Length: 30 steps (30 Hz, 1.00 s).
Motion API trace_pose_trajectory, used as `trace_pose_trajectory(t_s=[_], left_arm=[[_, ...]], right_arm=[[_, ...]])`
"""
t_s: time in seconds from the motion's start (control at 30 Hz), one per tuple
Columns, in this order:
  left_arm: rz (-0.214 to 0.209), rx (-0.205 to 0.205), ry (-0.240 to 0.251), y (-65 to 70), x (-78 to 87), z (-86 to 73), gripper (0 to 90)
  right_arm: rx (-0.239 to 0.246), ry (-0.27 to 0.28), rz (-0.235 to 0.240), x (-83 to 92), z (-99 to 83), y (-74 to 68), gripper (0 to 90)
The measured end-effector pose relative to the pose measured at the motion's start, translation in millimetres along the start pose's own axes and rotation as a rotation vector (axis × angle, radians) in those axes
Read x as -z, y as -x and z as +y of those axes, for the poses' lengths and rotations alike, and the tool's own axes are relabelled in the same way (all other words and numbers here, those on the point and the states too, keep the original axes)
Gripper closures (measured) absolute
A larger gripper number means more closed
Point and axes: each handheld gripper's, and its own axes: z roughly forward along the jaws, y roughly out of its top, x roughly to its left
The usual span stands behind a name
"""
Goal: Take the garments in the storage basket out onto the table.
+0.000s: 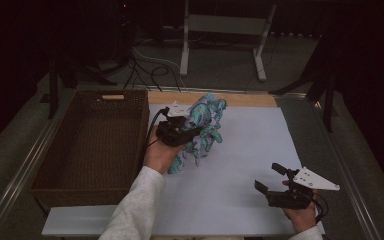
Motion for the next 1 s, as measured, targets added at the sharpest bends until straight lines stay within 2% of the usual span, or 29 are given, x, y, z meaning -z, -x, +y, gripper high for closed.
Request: trace_pose_trajectory(t_s=[0.77, 1.0], left_arm=[[-0.049, -0.005, 0.003, 24.7, -23.1, 0.8, 72.8], [-0.052, -0.013, -0.003, 31.6, -29.2, -0.2, 72.8]], right_arm=[[-0.008, 0.005, -0.003, 1.7, 0.2, 1.4, 7.7], [-0.008, 0.004, -0.003, 1.7, 0.1, 1.3, 7.7]])
